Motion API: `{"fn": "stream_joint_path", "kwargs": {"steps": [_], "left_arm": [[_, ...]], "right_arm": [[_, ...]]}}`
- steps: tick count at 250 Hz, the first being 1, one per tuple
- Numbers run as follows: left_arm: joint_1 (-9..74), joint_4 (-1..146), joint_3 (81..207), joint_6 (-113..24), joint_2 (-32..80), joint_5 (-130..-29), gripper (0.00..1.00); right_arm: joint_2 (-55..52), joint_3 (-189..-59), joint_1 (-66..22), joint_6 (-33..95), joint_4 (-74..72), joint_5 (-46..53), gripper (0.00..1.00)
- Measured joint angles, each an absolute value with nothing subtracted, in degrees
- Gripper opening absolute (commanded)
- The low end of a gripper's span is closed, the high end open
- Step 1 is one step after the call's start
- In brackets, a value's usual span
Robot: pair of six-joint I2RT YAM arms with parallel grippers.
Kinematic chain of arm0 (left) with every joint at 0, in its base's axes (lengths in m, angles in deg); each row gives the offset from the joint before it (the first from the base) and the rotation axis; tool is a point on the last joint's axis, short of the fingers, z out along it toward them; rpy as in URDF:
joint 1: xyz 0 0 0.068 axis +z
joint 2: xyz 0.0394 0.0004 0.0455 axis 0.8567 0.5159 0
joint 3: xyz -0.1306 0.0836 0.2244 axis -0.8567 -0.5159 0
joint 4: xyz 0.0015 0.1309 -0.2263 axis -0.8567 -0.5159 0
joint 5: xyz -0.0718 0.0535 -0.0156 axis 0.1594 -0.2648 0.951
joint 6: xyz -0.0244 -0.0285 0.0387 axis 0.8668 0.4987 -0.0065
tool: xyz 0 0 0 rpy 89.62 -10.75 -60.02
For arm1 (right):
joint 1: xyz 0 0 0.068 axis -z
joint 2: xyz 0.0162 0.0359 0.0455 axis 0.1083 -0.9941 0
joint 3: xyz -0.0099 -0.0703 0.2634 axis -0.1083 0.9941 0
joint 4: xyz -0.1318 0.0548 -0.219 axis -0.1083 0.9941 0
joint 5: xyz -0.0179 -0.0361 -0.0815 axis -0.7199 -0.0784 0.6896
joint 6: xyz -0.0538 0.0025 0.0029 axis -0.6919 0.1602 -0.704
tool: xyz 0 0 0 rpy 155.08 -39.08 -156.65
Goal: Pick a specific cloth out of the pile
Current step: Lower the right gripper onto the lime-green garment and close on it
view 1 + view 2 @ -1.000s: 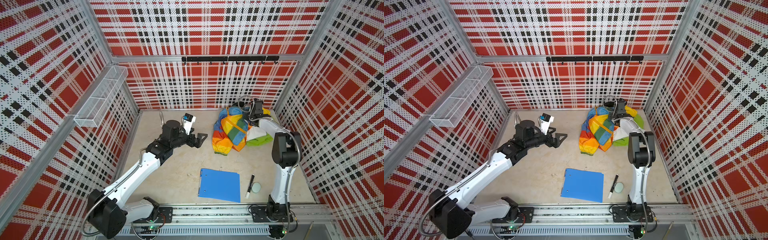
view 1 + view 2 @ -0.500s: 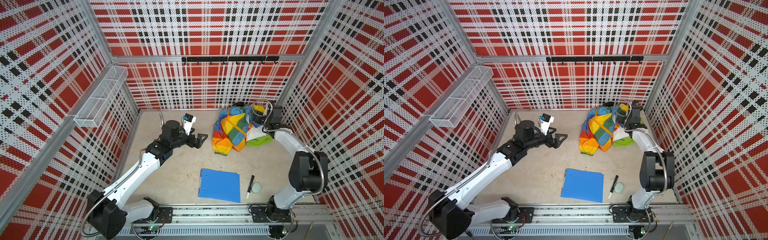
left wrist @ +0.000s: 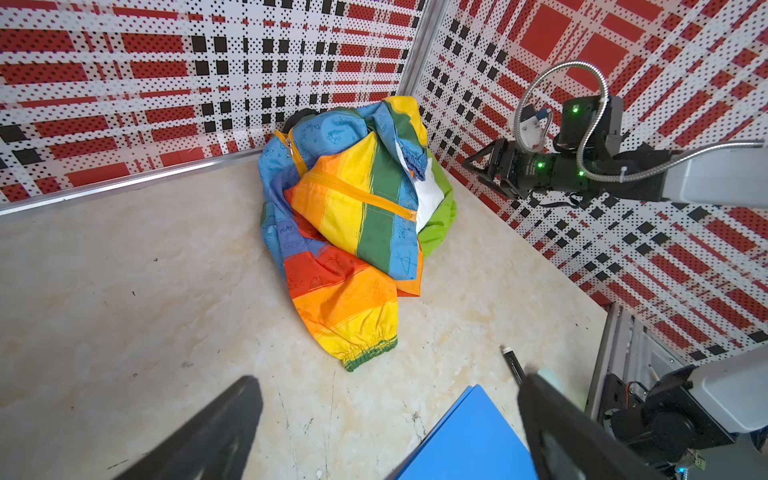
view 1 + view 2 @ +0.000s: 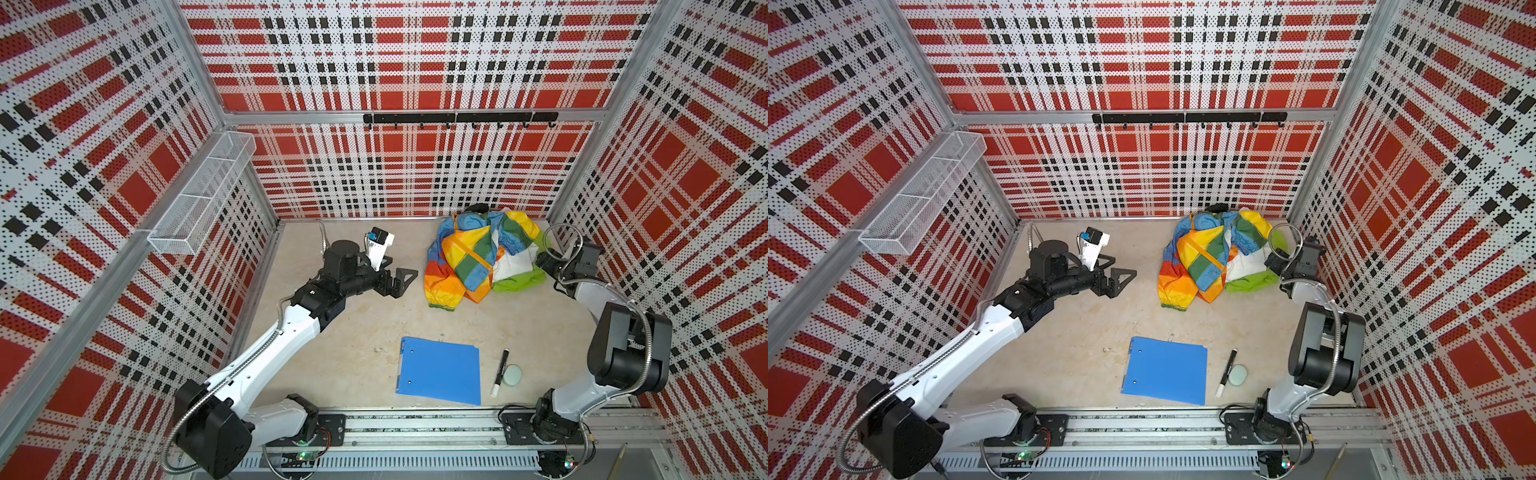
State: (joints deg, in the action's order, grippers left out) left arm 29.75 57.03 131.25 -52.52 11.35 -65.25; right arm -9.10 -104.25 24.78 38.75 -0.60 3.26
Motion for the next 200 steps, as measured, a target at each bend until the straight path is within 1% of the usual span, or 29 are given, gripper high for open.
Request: {"fn": "stream_joint_path", "kwargs": {"steps": [45,72,105,121,153,176,200], "left_arm": [[29.8,57.1,131.2,-52.5,10.9,-65.2,0.99],[29.8,57.2,131.2,-52.5,10.5,-65.1,0.99],[29.8,57.2,131.2,-52.5,10.4,-65.1,0.99],[29.8,57.2,131.2,-52.5,10.4,-65.1,0.99],[29.8,57.2,131.2,-52.5,10.4,-65.1,0.99],[29.8,57.2,131.2,-52.5,10.4,-65.1,0.99],[29.8,57.2,131.2,-52.5,10.4,-65.1,0.99]], "right_arm": [[-14.3,-104.5,25.6,39.2,-1.8,1.0,0.68],[-17.4,-105.3,25.6,39.8,-2.2,-0.4,0.66],[-20.4,-107.1,25.6,40.2,-2.4,-1.4,0.6],[-21.1,-107.7,25.7,40.9,-2.6,-1.3,0.56],[-21.1,-107.6,26.2,42.8,-3.9,-1.2,0.54],[-21.1,-107.6,26.7,43.6,-4.8,-1.2,0.49],[-21.4,-107.6,26.9,44.1,-5.4,-1.3,0.48]]}}
